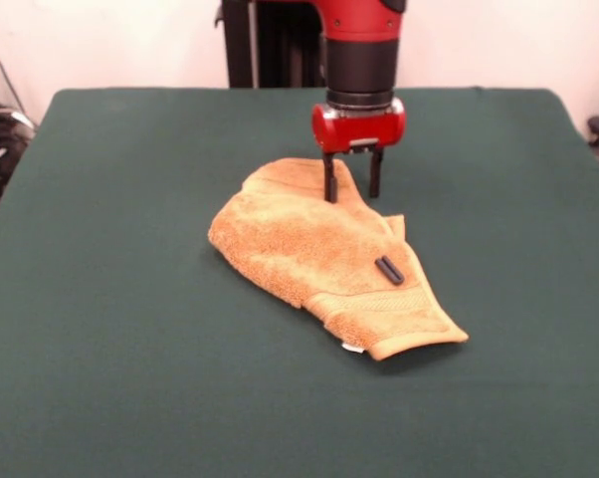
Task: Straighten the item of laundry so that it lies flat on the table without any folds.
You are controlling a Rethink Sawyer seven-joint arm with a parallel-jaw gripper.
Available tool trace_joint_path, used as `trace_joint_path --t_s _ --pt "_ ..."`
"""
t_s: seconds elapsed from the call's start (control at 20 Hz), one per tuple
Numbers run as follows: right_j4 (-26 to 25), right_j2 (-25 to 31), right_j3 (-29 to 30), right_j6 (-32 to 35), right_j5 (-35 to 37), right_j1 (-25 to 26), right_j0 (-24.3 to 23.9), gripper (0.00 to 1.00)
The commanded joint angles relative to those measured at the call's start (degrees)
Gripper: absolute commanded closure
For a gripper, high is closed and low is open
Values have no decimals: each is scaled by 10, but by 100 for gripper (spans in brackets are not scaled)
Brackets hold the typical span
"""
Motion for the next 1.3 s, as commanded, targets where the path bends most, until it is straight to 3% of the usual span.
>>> trace_joint_path --t_s 0.05,1.1,1.15,1.3 --pt "8 55 37 129 36 60 -8 0" --pt "15 51 26 123 48 57 -7 0" --pt "17 52 24 123 52 56 -8 100" --pt "19 54 23 123 56 56 -11 100"
